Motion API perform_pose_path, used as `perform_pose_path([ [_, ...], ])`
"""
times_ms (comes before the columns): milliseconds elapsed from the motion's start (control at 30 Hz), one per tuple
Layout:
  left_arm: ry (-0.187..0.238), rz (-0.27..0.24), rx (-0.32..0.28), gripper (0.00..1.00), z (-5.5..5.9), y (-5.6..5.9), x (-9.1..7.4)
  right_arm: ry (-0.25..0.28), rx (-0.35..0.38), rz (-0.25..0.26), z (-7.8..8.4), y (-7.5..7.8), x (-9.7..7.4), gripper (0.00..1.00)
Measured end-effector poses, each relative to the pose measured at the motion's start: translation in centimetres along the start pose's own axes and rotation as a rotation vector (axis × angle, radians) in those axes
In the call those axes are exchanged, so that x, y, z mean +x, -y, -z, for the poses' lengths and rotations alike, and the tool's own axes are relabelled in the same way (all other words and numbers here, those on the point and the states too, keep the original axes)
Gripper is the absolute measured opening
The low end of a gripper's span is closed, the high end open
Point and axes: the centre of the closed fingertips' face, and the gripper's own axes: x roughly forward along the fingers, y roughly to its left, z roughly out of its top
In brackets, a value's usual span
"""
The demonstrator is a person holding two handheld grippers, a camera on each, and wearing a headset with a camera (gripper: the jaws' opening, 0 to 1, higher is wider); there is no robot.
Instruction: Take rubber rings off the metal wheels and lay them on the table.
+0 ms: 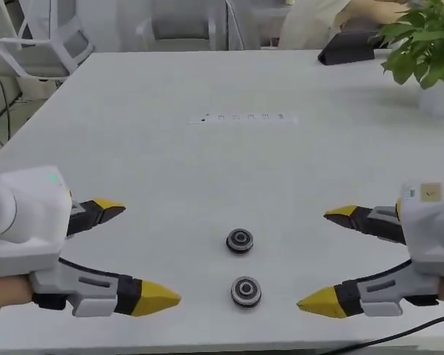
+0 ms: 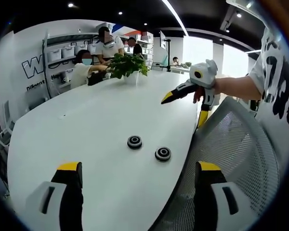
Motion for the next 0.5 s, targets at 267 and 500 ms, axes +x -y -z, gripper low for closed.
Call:
perform_pose_path([
  [267, -0.019, 0.015, 0.009, 0.95, 0.2, -0.1, 0.9, -0.004, 0.003, -0.003, 0.4, 0.4, 0.4, 0.85],
  [500, -0.032, 0.035, 0.015, 0.95, 0.4, 0.2, 1.7, -0.003, 0.016, -0.009, 0.9, 0.6, 1.0, 0.83],
])
